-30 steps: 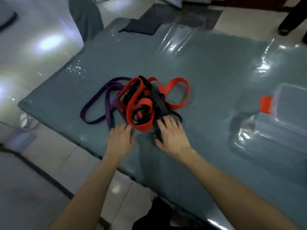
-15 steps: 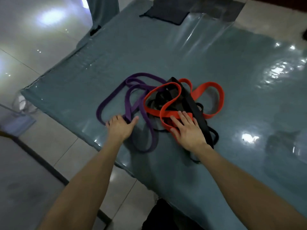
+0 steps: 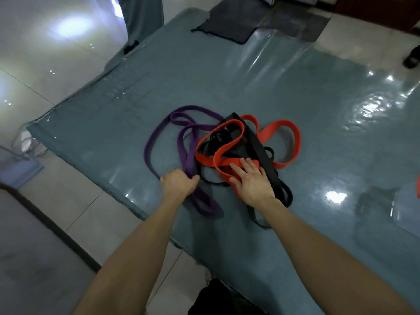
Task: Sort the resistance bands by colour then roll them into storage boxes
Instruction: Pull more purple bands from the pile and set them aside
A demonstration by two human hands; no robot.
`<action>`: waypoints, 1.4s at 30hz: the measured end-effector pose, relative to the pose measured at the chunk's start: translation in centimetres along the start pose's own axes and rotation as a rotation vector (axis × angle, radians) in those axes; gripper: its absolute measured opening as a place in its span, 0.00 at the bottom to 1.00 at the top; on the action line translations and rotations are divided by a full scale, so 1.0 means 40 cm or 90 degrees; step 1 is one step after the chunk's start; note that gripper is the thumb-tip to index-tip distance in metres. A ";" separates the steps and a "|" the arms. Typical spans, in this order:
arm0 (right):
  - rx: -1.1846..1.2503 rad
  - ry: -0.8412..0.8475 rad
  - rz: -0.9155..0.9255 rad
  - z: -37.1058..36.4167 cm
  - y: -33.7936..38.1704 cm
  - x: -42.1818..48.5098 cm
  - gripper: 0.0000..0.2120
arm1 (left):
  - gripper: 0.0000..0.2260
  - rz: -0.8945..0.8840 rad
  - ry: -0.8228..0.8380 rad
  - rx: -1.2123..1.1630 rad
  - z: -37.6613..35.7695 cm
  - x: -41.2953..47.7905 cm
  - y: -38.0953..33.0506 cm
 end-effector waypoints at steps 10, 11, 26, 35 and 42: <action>-0.016 0.088 -0.014 0.012 0.032 0.021 0.36 | 0.09 -0.089 -0.140 -0.325 0.454 -0.065 0.106; -0.014 0.083 -0.009 0.035 0.048 0.022 0.37 | 0.09 -0.119 -0.148 -0.327 0.510 -0.080 0.086; 0.795 -0.286 0.071 0.706 0.181 -0.104 0.29 | 0.14 -0.740 -0.187 -0.106 0.981 -0.589 -0.536; 0.812 -0.444 0.157 0.979 0.025 -0.457 0.13 | 0.12 -0.904 -0.271 -0.227 1.013 -0.965 -0.749; 0.709 -0.470 0.224 1.079 -0.118 -0.734 0.34 | 0.15 -0.933 -0.194 -0.272 0.877 -1.209 -0.873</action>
Point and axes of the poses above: each hand's wrist, its own x-axis towards the middle knuckle, its own z-axis out of the back of the hand, y = z × x, the point moved 10 cm from there along x, towards the middle knuckle, and after that the axes turned 7 degrees about z, right-handed, at the moved point
